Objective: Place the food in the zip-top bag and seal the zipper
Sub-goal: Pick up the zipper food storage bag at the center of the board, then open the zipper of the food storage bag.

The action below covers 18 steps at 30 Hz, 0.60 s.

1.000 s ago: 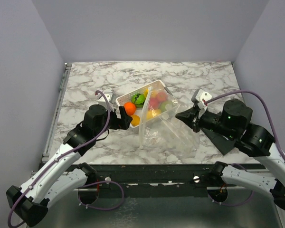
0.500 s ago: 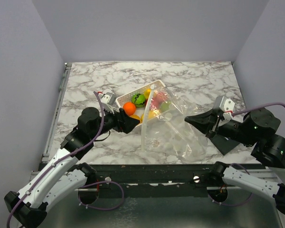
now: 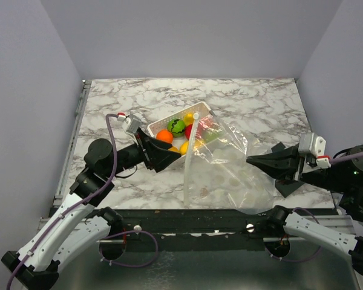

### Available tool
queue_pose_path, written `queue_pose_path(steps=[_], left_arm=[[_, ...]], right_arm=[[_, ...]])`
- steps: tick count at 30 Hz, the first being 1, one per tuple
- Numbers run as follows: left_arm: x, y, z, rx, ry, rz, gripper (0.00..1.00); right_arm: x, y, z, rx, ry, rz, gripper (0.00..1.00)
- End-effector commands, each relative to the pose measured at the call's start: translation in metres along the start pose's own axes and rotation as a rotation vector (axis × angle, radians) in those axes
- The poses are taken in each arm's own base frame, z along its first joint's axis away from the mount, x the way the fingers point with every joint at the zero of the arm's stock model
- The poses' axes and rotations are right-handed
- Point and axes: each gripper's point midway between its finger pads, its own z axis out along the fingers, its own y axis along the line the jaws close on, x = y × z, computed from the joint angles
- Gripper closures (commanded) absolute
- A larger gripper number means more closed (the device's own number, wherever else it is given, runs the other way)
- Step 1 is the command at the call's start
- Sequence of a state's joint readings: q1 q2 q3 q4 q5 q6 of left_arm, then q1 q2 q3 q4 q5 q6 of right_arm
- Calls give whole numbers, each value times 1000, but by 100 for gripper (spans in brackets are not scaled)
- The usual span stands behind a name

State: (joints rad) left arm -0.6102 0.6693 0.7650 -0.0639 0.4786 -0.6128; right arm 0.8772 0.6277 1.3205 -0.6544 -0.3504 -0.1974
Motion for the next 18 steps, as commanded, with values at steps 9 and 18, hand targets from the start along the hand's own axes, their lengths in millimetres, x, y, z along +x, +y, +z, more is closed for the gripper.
queue_pose_path(steps=[9, 18], left_arm=[[-29, -73, -15, 294, -38, 11, 27], [-25, -92, -22, 409, -4, 12, 28]], right_arm=[[-21, 20, -10, -97, -81, -19, 99], [-31, 23, 0, -138, -124, -20, 99]])
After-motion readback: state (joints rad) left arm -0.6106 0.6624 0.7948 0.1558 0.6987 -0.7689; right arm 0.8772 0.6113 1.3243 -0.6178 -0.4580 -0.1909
